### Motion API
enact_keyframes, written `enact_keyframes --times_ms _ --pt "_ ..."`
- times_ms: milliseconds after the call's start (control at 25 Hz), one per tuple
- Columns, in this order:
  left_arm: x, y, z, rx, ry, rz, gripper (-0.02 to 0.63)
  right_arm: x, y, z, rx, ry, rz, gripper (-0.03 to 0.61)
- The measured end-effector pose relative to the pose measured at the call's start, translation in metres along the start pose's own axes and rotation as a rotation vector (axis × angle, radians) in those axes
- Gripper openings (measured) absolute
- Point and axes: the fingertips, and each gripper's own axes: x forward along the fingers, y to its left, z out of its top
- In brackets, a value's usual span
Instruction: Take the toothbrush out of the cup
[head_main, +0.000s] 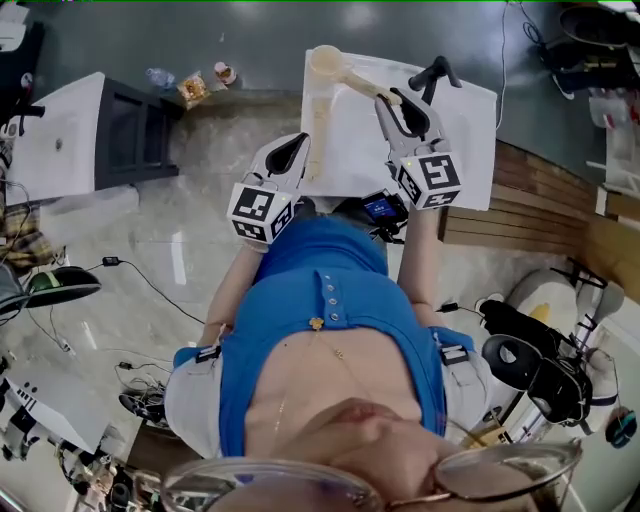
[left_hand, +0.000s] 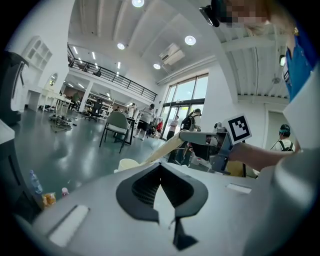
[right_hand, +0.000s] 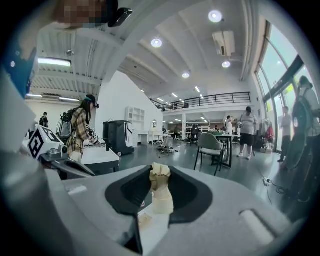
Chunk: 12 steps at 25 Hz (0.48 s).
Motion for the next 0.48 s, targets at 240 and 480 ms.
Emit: enact_keyframes --times_ms 240,480 --pt "0.037 -0.027 -0.001 0.007 0.026 -0.039 0.002 -0.024 -0.028 -0.011 0.042 -0.003 0.001 0.101" --pt "0.073 -0.068 -0.010 0.005 0.053 -0.068 0.002 -0.056 -0.062 -0.015 0.039 -0.010 -0.008 0.101"
